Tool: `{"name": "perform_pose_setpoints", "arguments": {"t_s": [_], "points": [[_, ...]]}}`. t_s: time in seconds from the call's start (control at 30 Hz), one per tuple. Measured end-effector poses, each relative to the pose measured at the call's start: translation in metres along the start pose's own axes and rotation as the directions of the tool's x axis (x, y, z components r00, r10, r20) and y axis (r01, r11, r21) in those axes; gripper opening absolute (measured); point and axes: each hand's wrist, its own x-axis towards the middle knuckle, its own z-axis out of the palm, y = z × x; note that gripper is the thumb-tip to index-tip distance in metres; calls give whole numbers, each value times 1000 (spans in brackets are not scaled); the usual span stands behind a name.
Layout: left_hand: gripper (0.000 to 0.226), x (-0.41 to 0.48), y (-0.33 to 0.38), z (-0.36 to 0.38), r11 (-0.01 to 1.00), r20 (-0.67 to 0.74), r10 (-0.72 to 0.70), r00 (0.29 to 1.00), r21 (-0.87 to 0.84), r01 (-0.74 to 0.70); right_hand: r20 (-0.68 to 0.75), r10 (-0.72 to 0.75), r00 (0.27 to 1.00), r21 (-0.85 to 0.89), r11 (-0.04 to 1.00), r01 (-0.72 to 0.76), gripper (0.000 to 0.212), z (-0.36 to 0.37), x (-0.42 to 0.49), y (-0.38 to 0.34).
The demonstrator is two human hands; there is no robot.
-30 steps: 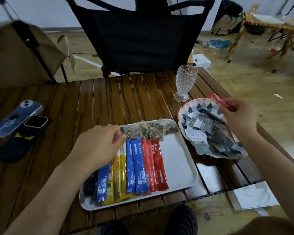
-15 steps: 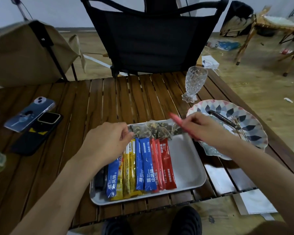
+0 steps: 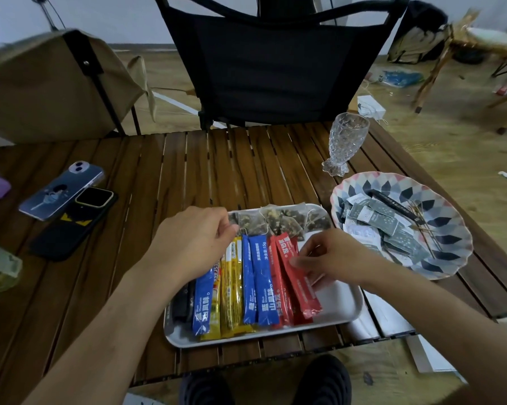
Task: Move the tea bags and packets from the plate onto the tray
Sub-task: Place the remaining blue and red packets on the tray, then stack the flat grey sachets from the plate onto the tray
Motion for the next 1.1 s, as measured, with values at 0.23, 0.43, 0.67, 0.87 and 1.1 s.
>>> {"name": "perform_pose_setpoints", "arguments": {"t_s": [0.23, 0.43, 0.67, 0.87, 1.1], "points": [[29, -1, -1, 0, 1000, -8, -6, 1000, -3, 6, 27, 22, 999, -119, 993, -18, 28, 13, 5, 3], [29, -1, -1, -1, 1000, -1, -9, 1000, 2, 9, 19, 39, 999, -190, 981, -35, 35, 7, 2, 4], [29, -1, 0, -1, 1000, 9, -11, 1000, 5, 11, 30, 16, 999, -242, 970, -8, 29, 15, 5, 5], [29, 0, -1, 1, 1000, 7, -2, 1000, -6, 2, 32, -8, 999, -277, 961, 17, 28, 17, 5, 4], [30, 1, -3, 7, 999, 2, 13, 1000, 33, -13, -15, -86, 996, -231, 970, 80, 25, -10, 0, 0]]}}
